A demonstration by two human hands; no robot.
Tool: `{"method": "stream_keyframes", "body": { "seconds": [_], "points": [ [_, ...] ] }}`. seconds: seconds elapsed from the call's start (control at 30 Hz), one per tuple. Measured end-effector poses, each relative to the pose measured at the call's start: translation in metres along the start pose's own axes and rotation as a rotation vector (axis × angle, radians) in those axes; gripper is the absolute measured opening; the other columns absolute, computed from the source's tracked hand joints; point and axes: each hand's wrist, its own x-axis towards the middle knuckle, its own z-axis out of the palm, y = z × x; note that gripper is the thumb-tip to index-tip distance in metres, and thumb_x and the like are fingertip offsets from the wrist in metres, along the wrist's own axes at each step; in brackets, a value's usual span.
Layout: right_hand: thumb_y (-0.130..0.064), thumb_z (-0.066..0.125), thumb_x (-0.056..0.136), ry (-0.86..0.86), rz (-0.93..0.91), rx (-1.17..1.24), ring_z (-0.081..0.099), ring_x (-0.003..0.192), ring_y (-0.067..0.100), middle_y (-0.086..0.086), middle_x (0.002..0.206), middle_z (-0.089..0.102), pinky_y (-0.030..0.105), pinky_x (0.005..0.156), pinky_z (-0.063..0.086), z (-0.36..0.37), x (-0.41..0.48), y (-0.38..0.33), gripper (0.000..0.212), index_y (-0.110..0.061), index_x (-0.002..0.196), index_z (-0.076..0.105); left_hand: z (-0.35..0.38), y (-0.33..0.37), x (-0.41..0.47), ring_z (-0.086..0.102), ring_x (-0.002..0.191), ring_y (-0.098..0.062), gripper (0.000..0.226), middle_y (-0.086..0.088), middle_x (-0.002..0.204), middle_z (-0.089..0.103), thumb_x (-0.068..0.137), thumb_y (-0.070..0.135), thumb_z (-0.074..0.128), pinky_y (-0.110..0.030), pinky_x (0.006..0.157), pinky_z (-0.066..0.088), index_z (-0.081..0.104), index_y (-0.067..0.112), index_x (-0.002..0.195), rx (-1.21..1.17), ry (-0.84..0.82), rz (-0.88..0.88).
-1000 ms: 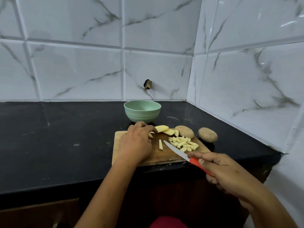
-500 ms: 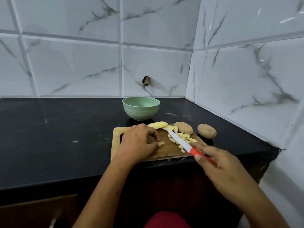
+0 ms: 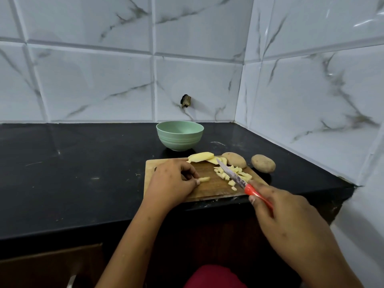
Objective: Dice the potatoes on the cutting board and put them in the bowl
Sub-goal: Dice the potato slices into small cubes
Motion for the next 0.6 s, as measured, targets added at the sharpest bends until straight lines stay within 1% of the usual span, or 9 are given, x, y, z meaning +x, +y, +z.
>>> {"method": "stream_keyframes", "body": {
  "seconds": [0.07, 0.13, 0.23, 0.27, 0.3, 0.37, 0.47, 0.53, 0.6],
  "points": [
    [-0.042, 0.044, 0.098, -0.069, 0.013, 0.151, 0.051, 0.074, -0.001, -0.021, 0.091, 0.052, 0.012, 0.057, 0.036, -0.002, 0.005, 0.01, 0.041, -0.042, 0.138, 0.044, 0.001, -0.001, 0.0, 0.052, 0.072, 0.003, 0.003, 0.017, 0.076, 0.061, 0.082, 0.03, 0.071, -0.009, 0.063, 0.036, 0.069, 0.032, 0.082, 0.002, -0.005, 0.01],
    [-0.038, 0.052, 0.095, -0.144, -0.011, 0.276, 0.055, 0.08, 0.0, -0.024, 0.094, 0.055, 0.014, 0.06, 0.041, -0.002, 0.011, 0.02, 0.035, -0.041, 0.129, 0.054, 0.001, -0.001, 0.001, 0.051, 0.072, 0.005, 0.002, 0.018, 0.075, 0.06, 0.082, 0.03, 0.071, -0.008, 0.063, 0.035, 0.069, 0.032, 0.083, 0.007, -0.005, 0.018],
    [-0.032, 0.056, 0.093, -0.227, -0.053, 0.421, 0.056, 0.07, -0.007, -0.025, 0.072, 0.062, 0.012, 0.057, 0.043, 0.0, 0.025, 0.032, 0.023, -0.047, 0.111, 0.058, 0.001, -0.002, 0.001, 0.051, 0.072, 0.005, 0.003, 0.018, 0.075, 0.061, 0.082, 0.029, 0.071, -0.007, 0.062, 0.033, 0.07, 0.031, 0.084, 0.003, -0.012, 0.021],
    [-0.03, 0.056, 0.093, -0.254, -0.065, 0.453, 0.056, 0.065, -0.005, -0.027, 0.069, 0.062, 0.012, 0.056, 0.042, 0.002, 0.029, 0.034, 0.021, -0.049, 0.104, 0.056, 0.001, -0.002, 0.001, 0.052, 0.073, 0.005, 0.003, 0.018, 0.074, 0.061, 0.082, 0.029, 0.071, -0.008, 0.062, 0.034, 0.07, 0.031, 0.083, 0.001, -0.013, 0.02],
    [-0.03, 0.055, 0.094, -0.277, -0.071, 0.492, 0.055, 0.061, 0.0, -0.025, 0.065, 0.061, 0.014, 0.055, 0.041, 0.004, 0.033, 0.033, 0.019, -0.048, 0.101, 0.058, 0.001, -0.002, 0.001, 0.052, 0.073, 0.004, 0.002, 0.018, 0.074, 0.06, 0.082, 0.029, 0.071, -0.008, 0.062, 0.034, 0.07, 0.031, 0.082, 0.0, -0.013, 0.016],
    [-0.03, 0.055, 0.094, -0.313, -0.057, 0.608, 0.046, 0.053, 0.004, -0.011, 0.055, 0.054, 0.019, 0.055, 0.037, 0.01, 0.04, 0.03, 0.015, -0.038, 0.098, 0.067, 0.001, -0.001, 0.002, 0.052, 0.073, 0.003, 0.002, 0.017, 0.074, 0.061, 0.082, 0.03, 0.071, -0.011, 0.063, 0.036, 0.069, 0.029, 0.08, 0.013, -0.015, 0.007],
    [-0.03, 0.053, 0.097, -0.342, 0.018, 0.718, 0.037, 0.047, 0.002, -0.012, 0.05, 0.043, 0.018, 0.051, 0.032, 0.017, 0.048, 0.026, 0.019, -0.025, 0.099, 0.072, 0.001, -0.001, 0.002, 0.052, 0.073, 0.002, 0.007, 0.015, 0.074, 0.061, 0.082, 0.032, 0.07, -0.012, 0.063, 0.037, 0.067, 0.03, 0.077, 0.03, -0.025, -0.007],
    [-0.029, 0.052, 0.098, -0.344, 0.048, 0.739, 0.035, 0.044, 0.001, -0.012, 0.049, 0.041, 0.016, 0.047, 0.03, 0.02, 0.051, 0.024, 0.021, -0.025, 0.101, 0.072, 0.001, 0.0, 0.002, 0.052, 0.073, 0.002, 0.007, 0.015, 0.074, 0.061, 0.082, 0.033, 0.07, -0.012, 0.061, 0.036, 0.066, 0.03, 0.077, 0.028, -0.029, -0.013],
    [-0.029, 0.051, 0.098, -0.298, 0.05, 0.744, 0.035, 0.044, 0.001, -0.011, 0.05, 0.041, 0.015, 0.046, 0.03, 0.02, 0.052, 0.022, 0.021, -0.027, 0.105, 0.071, 0.0, 0.0, 0.001, 0.051, 0.073, 0.003, 0.008, 0.016, 0.074, 0.061, 0.083, 0.034, 0.07, -0.012, 0.059, 0.033, 0.065, 0.031, 0.076, 0.029, -0.03, -0.016]
  ]
}}
